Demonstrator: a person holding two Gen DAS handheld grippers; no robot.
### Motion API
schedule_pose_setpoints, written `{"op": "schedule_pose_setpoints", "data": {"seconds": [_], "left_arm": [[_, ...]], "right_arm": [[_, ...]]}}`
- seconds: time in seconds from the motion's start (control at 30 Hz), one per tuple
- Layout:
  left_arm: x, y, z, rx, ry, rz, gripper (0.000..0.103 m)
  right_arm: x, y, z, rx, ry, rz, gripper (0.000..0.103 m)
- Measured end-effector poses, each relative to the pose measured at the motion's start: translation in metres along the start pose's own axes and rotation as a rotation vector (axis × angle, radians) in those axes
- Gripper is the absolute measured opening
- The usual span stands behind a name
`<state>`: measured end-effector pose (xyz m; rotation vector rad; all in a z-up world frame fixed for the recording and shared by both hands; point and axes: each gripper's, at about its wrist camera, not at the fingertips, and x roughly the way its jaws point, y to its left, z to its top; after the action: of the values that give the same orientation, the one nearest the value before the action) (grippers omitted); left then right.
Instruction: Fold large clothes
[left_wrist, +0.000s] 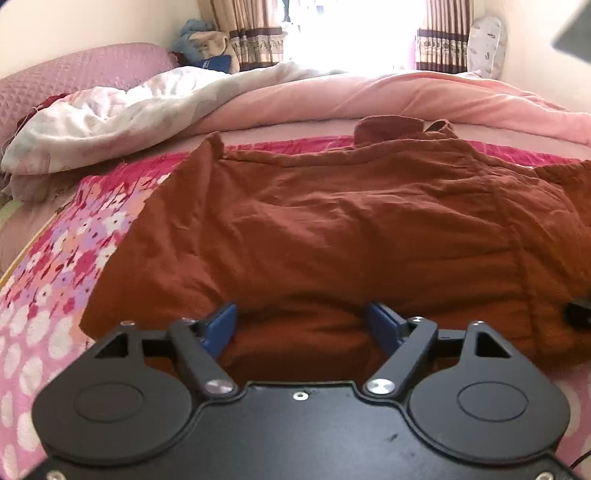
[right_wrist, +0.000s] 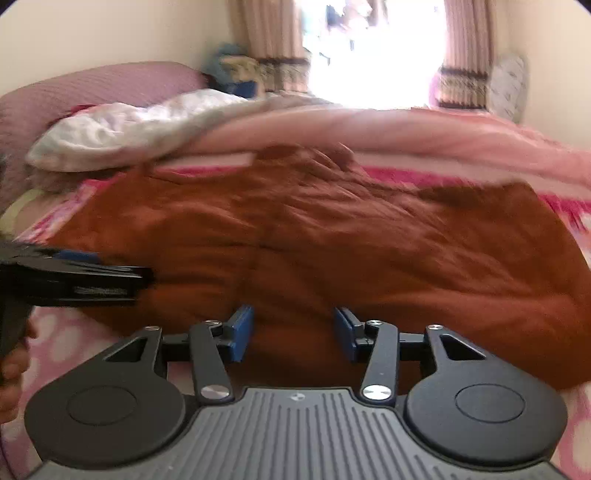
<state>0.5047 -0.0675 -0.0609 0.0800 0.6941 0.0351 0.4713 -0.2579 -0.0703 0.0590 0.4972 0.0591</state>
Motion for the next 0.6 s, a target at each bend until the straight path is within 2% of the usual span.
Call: {"op": "schedule_pose_setpoints", "data": {"seconds": [0.07, 0.17, 0.23, 0.27, 0.37, 0.43, 0.53, 0.6], "left_arm": [[0.002, 0.009, 0.001, -0.011, 0.006, -0.011, 0.083], [0.003, 0.014, 0.002, -0.021, 0.007, -0.007, 0.084], [0.008, 0.022, -0.001, -0.033, 0.011, 0.006, 0.085], [0.009, 0.027, -0.001, -0.039, 0.01, 0.019, 0.085], [0.022, 0.039, -0.002, -0.045, 0.013, 0.072, 0.084], [0.023, 0.047, -0.001, -0.053, 0.022, 0.061, 0.084], [0.02, 0.049, 0.0, -0.045, 0.02, 0.088, 0.084], [0.008, 0.049, 0.004, -0.08, 0.011, 0.074, 0.08]], "right_arm": [[0.0, -0.025, -0.003, 0.035, 0.002, -0.093, 0.05], [-0.004, -0.063, -0.007, 0.149, 0.0, -0.123, 0.047], [-0.007, -0.073, -0.008, 0.161, -0.009, -0.165, 0.036], [-0.007, -0.075, -0.009, 0.166, -0.008, -0.173, 0.035], [-0.005, -0.073, -0.013, 0.156, -0.007, -0.181, 0.035], [-0.002, -0.07, -0.013, 0.135, -0.01, -0.199, 0.035], [-0.011, -0.075, -0.015, 0.148, -0.014, -0.197, 0.035], [-0.026, -0.08, -0.014, 0.197, -0.032, -0.156, 0.042]]}}
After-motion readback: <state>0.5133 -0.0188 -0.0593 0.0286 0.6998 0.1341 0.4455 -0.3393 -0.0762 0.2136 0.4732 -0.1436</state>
